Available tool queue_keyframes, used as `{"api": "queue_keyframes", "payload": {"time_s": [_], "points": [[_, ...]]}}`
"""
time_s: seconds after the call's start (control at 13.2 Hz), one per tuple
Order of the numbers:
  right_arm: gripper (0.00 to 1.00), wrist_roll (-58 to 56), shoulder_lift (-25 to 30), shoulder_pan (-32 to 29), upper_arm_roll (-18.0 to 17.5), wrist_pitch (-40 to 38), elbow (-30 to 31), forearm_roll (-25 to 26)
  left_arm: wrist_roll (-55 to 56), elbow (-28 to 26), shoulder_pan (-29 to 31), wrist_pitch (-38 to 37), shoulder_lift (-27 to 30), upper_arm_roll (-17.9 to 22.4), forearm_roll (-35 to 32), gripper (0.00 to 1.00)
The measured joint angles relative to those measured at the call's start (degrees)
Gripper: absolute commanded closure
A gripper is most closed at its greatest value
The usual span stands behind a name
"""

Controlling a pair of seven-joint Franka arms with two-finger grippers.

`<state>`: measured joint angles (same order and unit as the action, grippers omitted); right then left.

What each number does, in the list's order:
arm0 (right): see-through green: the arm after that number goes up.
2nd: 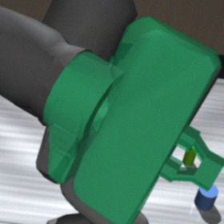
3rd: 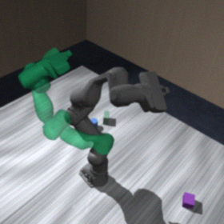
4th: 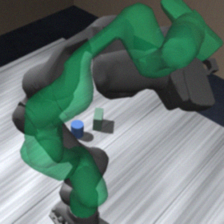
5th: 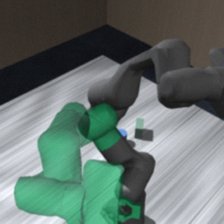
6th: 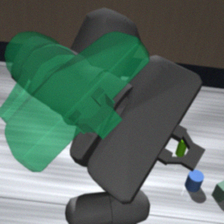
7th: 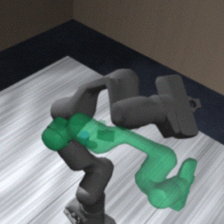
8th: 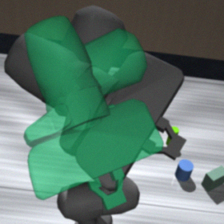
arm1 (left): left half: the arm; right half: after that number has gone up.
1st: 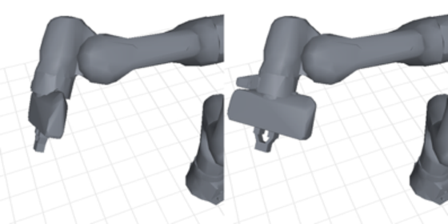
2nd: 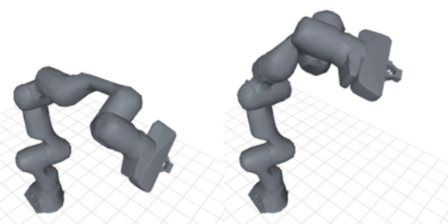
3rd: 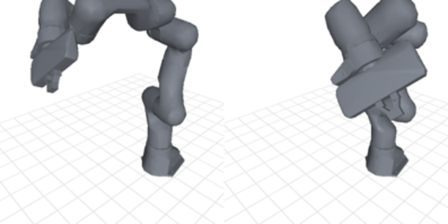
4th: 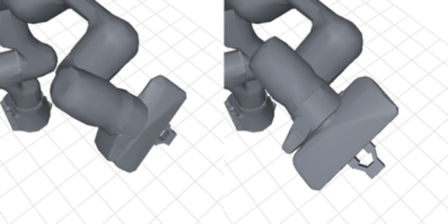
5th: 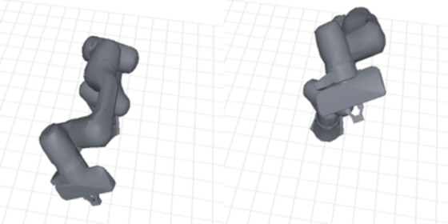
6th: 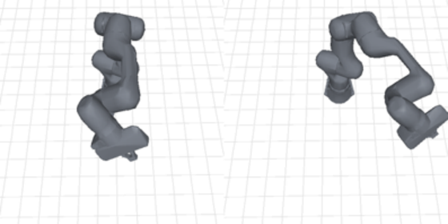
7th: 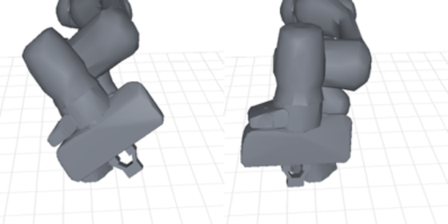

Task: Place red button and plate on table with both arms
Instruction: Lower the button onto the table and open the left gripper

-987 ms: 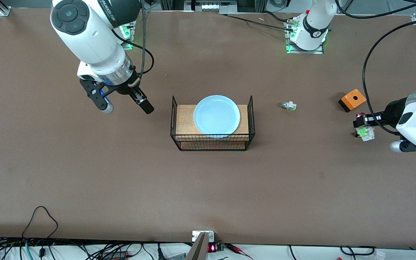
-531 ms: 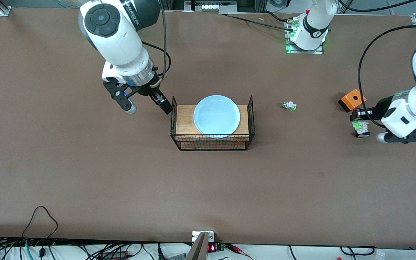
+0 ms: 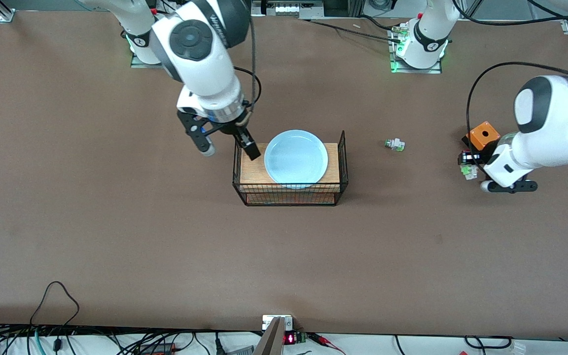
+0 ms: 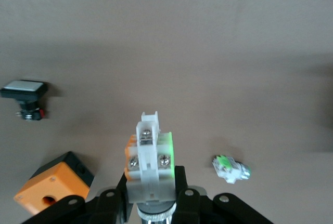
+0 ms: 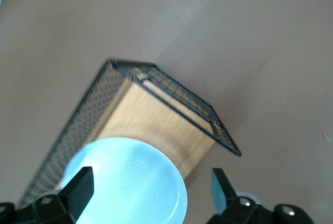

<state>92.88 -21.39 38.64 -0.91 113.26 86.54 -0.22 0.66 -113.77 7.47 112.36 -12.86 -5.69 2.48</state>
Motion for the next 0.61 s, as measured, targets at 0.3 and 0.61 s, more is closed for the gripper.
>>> {"api": "queue_keyframes", "payload": {"time_s": [0.3, 0.61], "points": [[0.0, 0.79, -2.6, 3.36, 0.04, 0.31, -0.21, 3.06, -0.48, -4.2, 1.22, 5.22, -3.68, 0.1, -0.02, 1.0], [0.0, 1.22, -2.92, 3.17, 0.94, -1.53, -1.1, 2.82, -1.74, -4.57, 1.36, 12.92, -12.3, 0.07, -0.04, 0.96]]}}
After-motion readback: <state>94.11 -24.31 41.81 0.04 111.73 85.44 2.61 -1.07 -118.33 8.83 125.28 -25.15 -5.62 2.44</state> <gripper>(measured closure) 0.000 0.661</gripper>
